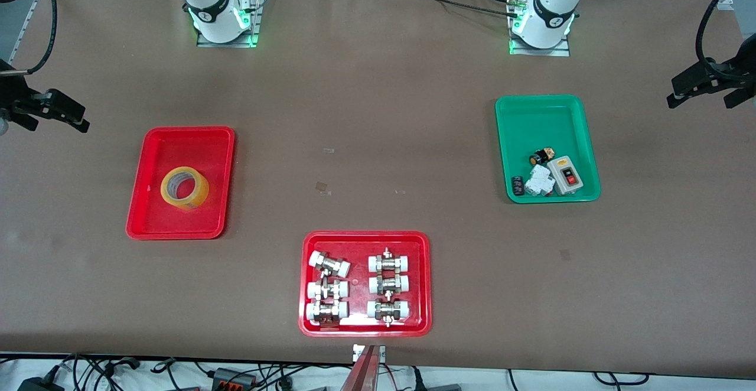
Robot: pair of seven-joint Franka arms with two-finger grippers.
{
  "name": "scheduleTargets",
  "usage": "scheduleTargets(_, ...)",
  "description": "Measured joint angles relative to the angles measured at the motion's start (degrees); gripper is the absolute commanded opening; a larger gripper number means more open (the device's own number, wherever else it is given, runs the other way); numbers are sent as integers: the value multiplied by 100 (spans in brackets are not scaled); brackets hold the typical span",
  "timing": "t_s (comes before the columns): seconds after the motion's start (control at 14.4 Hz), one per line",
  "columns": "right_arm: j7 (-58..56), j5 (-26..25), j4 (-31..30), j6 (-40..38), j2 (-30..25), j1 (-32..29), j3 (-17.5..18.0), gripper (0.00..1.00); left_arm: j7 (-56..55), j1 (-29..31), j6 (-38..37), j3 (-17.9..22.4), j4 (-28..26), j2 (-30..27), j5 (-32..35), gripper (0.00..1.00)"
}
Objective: Left arm passes tape to right arm into tray
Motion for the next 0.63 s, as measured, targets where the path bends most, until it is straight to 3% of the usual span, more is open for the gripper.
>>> scheduleTargets(0.63,0,0,0,-46,-12,-14,34,100,0,8,0,3,0,0,0,100)
